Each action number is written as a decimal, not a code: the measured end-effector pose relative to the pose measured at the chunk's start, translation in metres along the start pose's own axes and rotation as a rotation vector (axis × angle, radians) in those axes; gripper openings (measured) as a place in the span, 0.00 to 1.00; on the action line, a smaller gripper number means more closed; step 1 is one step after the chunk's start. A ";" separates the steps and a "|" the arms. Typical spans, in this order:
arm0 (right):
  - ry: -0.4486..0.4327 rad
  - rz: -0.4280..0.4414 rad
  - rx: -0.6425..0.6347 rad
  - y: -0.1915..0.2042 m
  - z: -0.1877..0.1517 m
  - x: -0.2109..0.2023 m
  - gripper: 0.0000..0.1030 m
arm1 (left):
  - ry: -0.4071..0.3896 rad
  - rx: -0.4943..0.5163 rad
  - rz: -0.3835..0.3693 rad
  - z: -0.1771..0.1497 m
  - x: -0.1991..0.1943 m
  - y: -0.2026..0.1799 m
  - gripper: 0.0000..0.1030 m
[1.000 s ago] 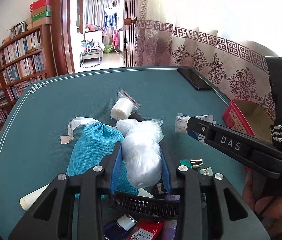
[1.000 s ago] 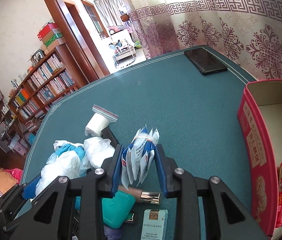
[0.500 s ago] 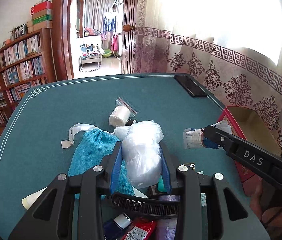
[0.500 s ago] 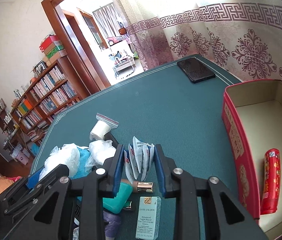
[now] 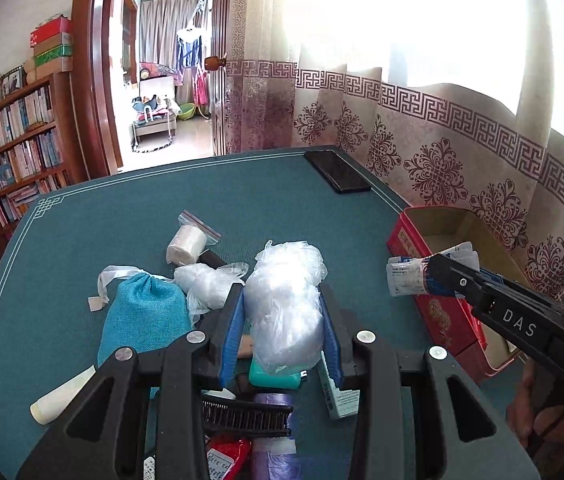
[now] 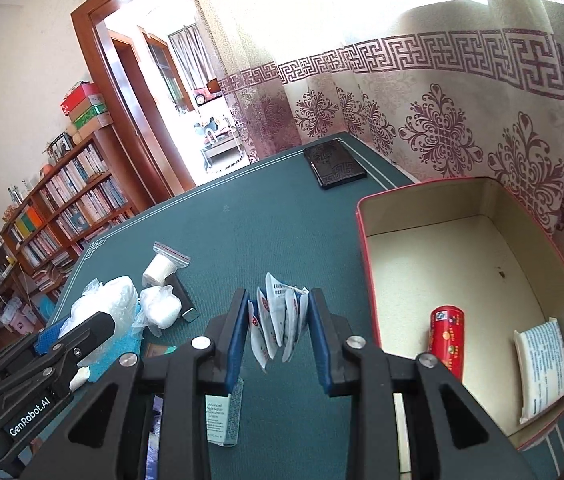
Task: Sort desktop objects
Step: 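Carry the plastic bundle and white packets into the red tin box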
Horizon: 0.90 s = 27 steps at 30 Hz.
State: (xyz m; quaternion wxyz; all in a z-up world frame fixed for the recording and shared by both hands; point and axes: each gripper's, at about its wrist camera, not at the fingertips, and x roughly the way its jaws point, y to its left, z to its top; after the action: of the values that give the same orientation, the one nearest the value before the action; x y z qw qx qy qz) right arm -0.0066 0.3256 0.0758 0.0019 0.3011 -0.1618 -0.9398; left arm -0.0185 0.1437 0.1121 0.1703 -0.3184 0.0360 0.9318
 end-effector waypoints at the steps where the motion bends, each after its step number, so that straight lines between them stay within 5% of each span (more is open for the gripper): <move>1: -0.009 -0.008 -0.001 -0.005 0.001 -0.005 0.32 | -0.001 0.011 -0.011 0.001 0.000 -0.006 0.37; 14: -0.120 -0.147 0.051 -0.078 0.014 -0.068 0.31 | 0.025 0.103 -0.241 0.016 0.003 -0.101 0.37; 27: -0.110 -0.203 0.126 -0.119 0.018 -0.079 0.31 | 0.085 0.176 -0.406 0.009 0.016 -0.168 0.39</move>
State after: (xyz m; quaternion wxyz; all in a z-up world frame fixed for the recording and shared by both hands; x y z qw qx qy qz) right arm 0.0591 0.4521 0.0980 -0.1211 0.2634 -0.1892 -0.9382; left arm 0.0212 0.3080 0.1166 0.3797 -0.3422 0.0596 0.8574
